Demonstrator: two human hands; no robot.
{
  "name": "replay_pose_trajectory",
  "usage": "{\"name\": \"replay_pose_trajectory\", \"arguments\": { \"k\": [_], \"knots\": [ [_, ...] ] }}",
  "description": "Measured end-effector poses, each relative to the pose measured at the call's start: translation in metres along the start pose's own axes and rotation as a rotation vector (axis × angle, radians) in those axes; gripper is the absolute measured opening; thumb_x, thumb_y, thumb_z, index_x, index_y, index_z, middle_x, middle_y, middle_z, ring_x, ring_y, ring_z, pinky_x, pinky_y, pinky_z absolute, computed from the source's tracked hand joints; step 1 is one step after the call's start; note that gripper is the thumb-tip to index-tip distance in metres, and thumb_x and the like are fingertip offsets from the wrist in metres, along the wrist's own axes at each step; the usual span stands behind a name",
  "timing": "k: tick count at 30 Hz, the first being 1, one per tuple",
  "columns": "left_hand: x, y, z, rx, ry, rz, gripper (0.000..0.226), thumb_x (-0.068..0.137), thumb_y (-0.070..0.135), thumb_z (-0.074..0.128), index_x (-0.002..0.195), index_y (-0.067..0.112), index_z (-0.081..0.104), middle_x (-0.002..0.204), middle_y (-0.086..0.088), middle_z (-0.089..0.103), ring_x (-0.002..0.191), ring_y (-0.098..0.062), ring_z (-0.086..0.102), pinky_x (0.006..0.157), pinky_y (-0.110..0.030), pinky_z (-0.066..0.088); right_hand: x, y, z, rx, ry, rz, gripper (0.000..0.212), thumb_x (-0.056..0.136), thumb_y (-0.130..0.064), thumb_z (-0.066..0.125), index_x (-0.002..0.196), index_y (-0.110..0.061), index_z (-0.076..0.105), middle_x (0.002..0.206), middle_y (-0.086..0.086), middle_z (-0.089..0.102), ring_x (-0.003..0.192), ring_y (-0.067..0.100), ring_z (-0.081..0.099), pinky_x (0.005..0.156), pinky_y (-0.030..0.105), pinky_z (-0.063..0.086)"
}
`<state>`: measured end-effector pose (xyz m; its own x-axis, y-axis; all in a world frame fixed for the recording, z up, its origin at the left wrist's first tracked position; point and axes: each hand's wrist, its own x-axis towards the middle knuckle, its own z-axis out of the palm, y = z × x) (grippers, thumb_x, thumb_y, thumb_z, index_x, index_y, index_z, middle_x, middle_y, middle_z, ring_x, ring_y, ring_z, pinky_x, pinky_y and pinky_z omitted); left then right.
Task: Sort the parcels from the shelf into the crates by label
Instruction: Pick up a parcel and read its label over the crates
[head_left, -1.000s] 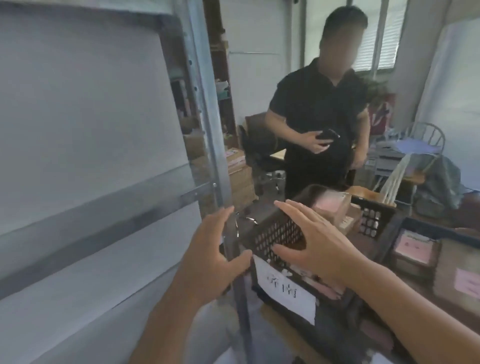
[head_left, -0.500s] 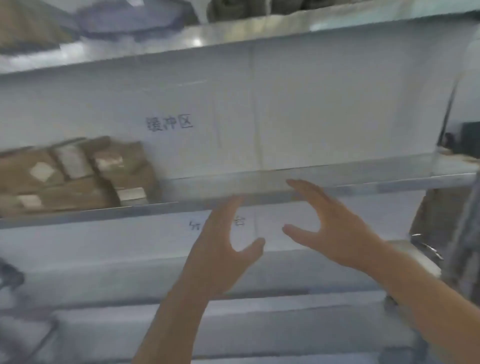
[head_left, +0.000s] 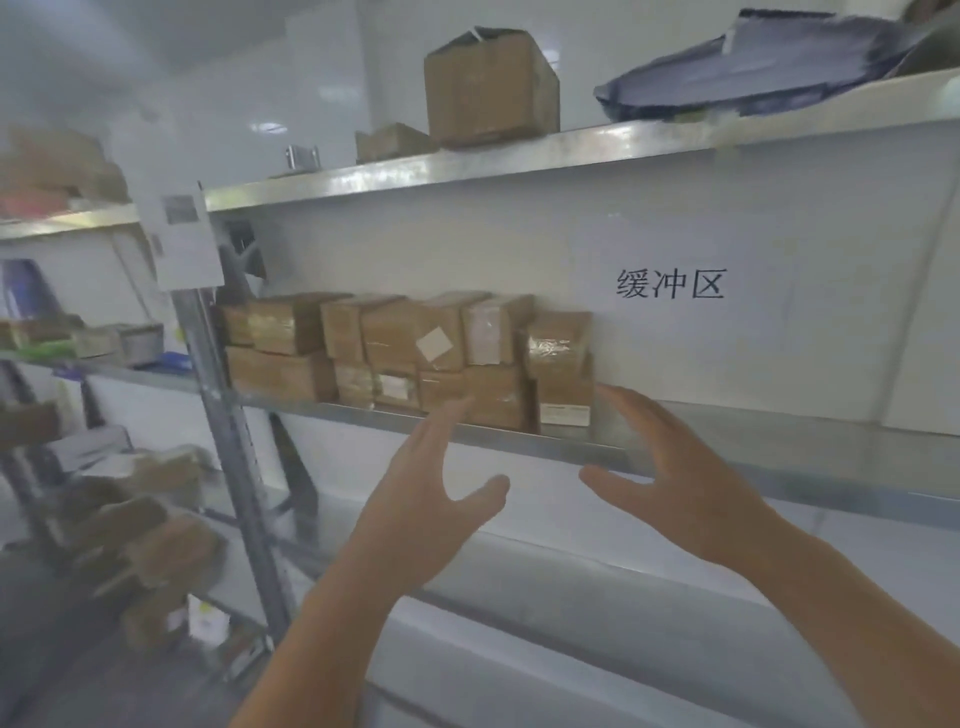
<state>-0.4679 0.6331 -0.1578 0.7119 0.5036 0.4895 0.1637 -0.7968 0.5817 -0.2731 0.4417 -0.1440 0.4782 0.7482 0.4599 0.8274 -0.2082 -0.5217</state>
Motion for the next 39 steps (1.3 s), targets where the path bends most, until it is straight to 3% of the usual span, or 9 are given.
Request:
{"name": "replay_pose_trajectory", "arguments": {
  "k": [4, 8, 15, 21, 24, 27, 32, 35, 39],
  "knots": [
    [0.049, -0.002, 0.009, 0.003, -0.056, 0.025, 0.069, 0.093, 0.057, 0.065, 0.141, 0.073, 0.017, 0.132, 0.061, 0.020, 0.119, 0.033, 0.026, 0.104, -0.022, 0.028, 0.042, 0.021, 0.003, -0.030, 0.004, 0.024, 0.080, 0.089, -0.070, 0.060, 0.157, -0.058, 0.020, 0.157, -0.041, 0.024, 0.148, -0.006, 0.026, 0.117, 0.035, 0.034],
    [0.114, 0.007, 0.028, 0.007, -0.063, 0.057, 0.068, 0.095, 0.053, 0.062, 0.153, 0.053, 0.026, 0.134, 0.040, 0.030, 0.119, 0.015, 0.031, 0.102, -0.024, 0.029, 0.096, 0.051, 0.005, -0.024, -0.018, 0.075, 0.082, 0.088, -0.074, 0.060, 0.158, -0.056, 0.020, 0.153, -0.041, 0.025, 0.151, 0.000, 0.025, 0.121, 0.043, 0.033],
    [0.211, 0.007, 0.060, 0.086, -0.061, -0.044, 0.062, 0.096, 0.066, 0.049, 0.153, 0.054, 0.028, 0.122, 0.014, 0.062, 0.109, -0.013, 0.059, 0.092, -0.036, 0.047, 0.186, 0.088, 0.010, -0.002, -0.031, 0.190, 0.091, 0.088, -0.086, 0.042, 0.164, -0.040, 0.021, 0.170, -0.015, 0.027, 0.156, 0.014, 0.026, 0.123, 0.050, 0.030],
    [0.246, 0.000, 0.080, 0.156, -0.045, -0.088, 0.066, 0.098, 0.075, 0.028, 0.155, 0.042, 0.036, 0.135, 0.003, 0.066, 0.121, -0.022, 0.063, 0.104, -0.040, 0.049, 0.222, 0.087, 0.022, 0.126, 0.016, 0.269, 0.077, 0.092, -0.081, 0.031, 0.134, -0.026, 0.065, 0.126, -0.005, 0.070, 0.115, 0.016, 0.064, 0.095, 0.036, 0.047],
    [0.259, 0.001, 0.082, 0.128, -0.052, -0.108, 0.067, 0.102, 0.072, 0.025, 0.155, 0.035, 0.040, 0.143, 0.000, 0.063, 0.129, -0.024, 0.059, 0.111, -0.042, 0.046, 0.229, 0.085, 0.026, 0.152, 0.077, 0.321, 0.082, 0.087, -0.085, 0.026, 0.115, -0.020, 0.066, 0.106, -0.004, 0.070, 0.097, 0.012, 0.064, 0.077, 0.031, 0.044],
    [0.265, 0.000, 0.085, 0.117, -0.137, -0.113, 0.067, 0.103, 0.069, 0.026, 0.158, 0.033, 0.036, 0.145, 0.000, 0.060, 0.128, -0.027, 0.059, 0.111, -0.047, 0.047, 0.229, 0.079, 0.029, 0.187, 0.107, 0.351, 0.068, 0.098, -0.077, 0.034, 0.118, -0.020, 0.066, 0.110, -0.006, 0.069, 0.101, 0.013, 0.064, 0.071, 0.022, 0.040],
    [0.264, -0.003, 0.080, -0.089, -0.212, -0.076, 0.065, 0.083, 0.075, 0.033, 0.142, 0.050, 0.045, 0.114, -0.001, 0.074, 0.102, -0.033, 0.072, 0.094, -0.053, 0.058, 0.214, 0.069, 0.023, 0.312, 0.234, 0.375, 0.031, 0.103, -0.045, 0.056, 0.130, -0.030, 0.059, 0.112, -0.020, 0.064, 0.094, -0.009, 0.059, 0.063, 0.008, 0.040],
    [0.256, 0.005, 0.081, -0.204, -0.251, 0.015, 0.036, 0.092, 0.050, 0.055, 0.126, 0.057, 0.048, 0.103, 0.020, 0.074, 0.089, -0.016, 0.071, 0.087, -0.043, 0.059, 0.195, 0.064, 0.014, 0.366, 0.387, 0.320, 0.043, 0.098, -0.025, 0.065, 0.140, -0.031, 0.055, 0.132, -0.017, 0.063, 0.116, 0.005, 0.065, 0.077, 0.012, 0.052],
    [0.241, 0.023, 0.101, -0.391, -0.297, 0.104, 0.055, 0.093, 0.027, 0.070, 0.140, 0.046, 0.048, 0.115, 0.026, 0.070, 0.077, -0.010, 0.074, 0.076, -0.032, 0.062, 0.151, 0.068, -0.005, 0.293, 0.567, 0.271, 0.053, 0.081, -0.022, 0.073, 0.131, -0.036, 0.059, 0.132, -0.023, 0.064, 0.127, 0.003, 0.061, 0.102, 0.040, 0.057]
  ]
}}
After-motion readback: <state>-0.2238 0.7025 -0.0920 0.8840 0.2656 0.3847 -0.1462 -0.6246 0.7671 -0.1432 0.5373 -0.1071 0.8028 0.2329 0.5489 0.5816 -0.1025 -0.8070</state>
